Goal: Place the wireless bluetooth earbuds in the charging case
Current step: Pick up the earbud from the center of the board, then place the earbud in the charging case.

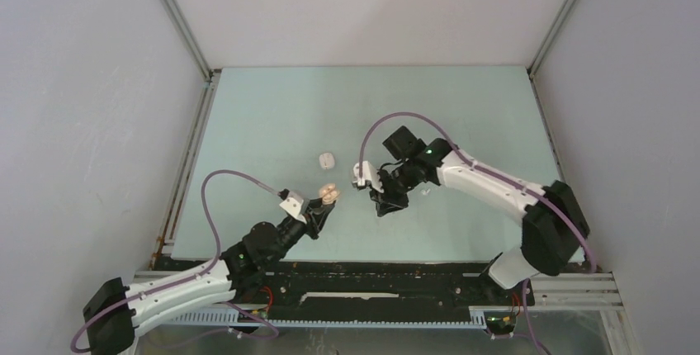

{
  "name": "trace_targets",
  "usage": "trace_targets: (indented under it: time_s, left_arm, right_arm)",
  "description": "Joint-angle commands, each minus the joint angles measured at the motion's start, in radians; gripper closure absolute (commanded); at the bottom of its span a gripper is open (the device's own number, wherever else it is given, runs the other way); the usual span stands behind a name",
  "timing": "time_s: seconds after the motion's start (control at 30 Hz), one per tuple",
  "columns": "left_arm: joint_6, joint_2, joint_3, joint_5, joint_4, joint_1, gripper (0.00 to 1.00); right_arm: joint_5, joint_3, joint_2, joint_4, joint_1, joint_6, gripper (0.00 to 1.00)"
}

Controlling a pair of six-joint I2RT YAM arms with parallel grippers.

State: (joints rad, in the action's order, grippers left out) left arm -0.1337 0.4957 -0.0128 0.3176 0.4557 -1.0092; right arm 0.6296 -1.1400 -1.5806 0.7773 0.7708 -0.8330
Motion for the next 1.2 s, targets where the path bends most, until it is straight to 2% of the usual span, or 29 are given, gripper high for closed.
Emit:
trace_targets:
  time_s: [0.0,0.17,0.27,0.47,0.57,0.73,1.17]
  left_arm:
    - [-0.014,0.051,-0.008,-0.018,0.139,0.003,1.0]
    - [0.005,0.192,-0.05,-0.076,0.278,0.003,1.0]
    - [0.012,0.286,-0.1,-0.115,0.348,0.0,1.0]
    - [0.022,0.439,-0.19,-0.143,0.489,-0.034,1.0]
    - [0.035,0.489,-0.249,-0.145,0.505,-0.05,1.0]
    - [0.013,0.534,-0.308,-0.149,0.532,-0.058,1.0]
    - [-0.07,0.577,-0.295,-0.12,0.717,-0.063,1.0]
  right_arm:
    - [0.264,-0.041,0.17,-0.026,-0.04,0.191,1.0]
    - [0.414,-0.04,0.275,-0.238,-0.091,0.435,1.0]
    - [0.449,-0.041,0.299,-0.385,-0.1,0.606,1.0]
    - [0.373,-0.041,0.301,-0.628,-0.105,0.799,1.0]
    - [0.345,-0.041,0.288,-0.723,-0.115,0.897,1.0]
    - [0.305,-0.023,0.307,-0.759,-0.123,0.903,1.0]
    - [0.334,0.081,0.334,-0.935,-0.14,1.004,1.0]
